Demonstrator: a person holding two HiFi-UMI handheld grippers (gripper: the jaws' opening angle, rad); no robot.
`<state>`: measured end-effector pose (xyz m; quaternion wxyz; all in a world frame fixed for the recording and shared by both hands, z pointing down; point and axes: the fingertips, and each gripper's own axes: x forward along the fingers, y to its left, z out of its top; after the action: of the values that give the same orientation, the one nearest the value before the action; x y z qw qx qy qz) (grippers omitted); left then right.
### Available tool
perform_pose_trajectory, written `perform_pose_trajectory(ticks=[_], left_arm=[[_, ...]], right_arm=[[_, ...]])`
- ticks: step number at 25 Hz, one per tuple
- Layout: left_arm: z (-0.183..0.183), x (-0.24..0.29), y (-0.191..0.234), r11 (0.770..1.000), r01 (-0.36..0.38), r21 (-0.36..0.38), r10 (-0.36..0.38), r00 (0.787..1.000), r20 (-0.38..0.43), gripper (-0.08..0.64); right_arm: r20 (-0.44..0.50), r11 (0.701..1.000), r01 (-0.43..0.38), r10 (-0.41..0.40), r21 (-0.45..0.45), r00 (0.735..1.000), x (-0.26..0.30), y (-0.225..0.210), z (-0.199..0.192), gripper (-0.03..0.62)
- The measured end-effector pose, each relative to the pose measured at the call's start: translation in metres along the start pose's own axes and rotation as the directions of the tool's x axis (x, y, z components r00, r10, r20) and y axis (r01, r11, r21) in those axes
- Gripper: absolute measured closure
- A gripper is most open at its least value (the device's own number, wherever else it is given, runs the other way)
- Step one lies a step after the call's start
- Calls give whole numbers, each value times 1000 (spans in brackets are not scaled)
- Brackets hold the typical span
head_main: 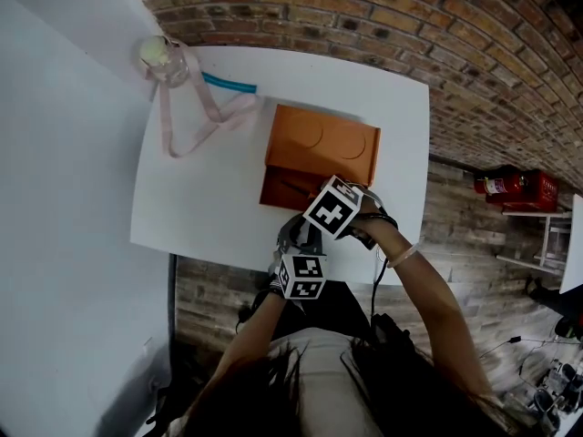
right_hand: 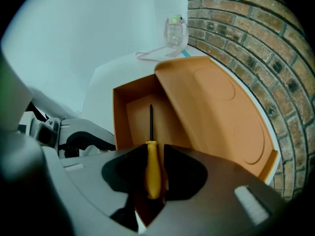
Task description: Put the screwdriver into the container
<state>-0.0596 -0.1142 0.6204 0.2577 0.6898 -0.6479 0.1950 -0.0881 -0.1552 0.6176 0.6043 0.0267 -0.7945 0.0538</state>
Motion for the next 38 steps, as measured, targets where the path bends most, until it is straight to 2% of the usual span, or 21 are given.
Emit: perform_pose_trajectory(ticks=[7,21,29,38], left_arm=[[0,0,1,1000,13,-8,-13,1000,-3,494],[-1,0,1,999,35,-12,-35,999,-13,494],[-1,1,1,999,47,-11,-48,999,-20,494],[-1,0,2,999,53,-4,-53,998,-26,494]], right_arm=[[18,1000,6,-6,21,1000,-9,0,-2,462],[134,991,69,-85,118,987,-37,4,-14,476],[217,972,108,-154,211,964,-60,-2,-18,491],[284,937,178,-266,299,921,-87,-9,-25,523]])
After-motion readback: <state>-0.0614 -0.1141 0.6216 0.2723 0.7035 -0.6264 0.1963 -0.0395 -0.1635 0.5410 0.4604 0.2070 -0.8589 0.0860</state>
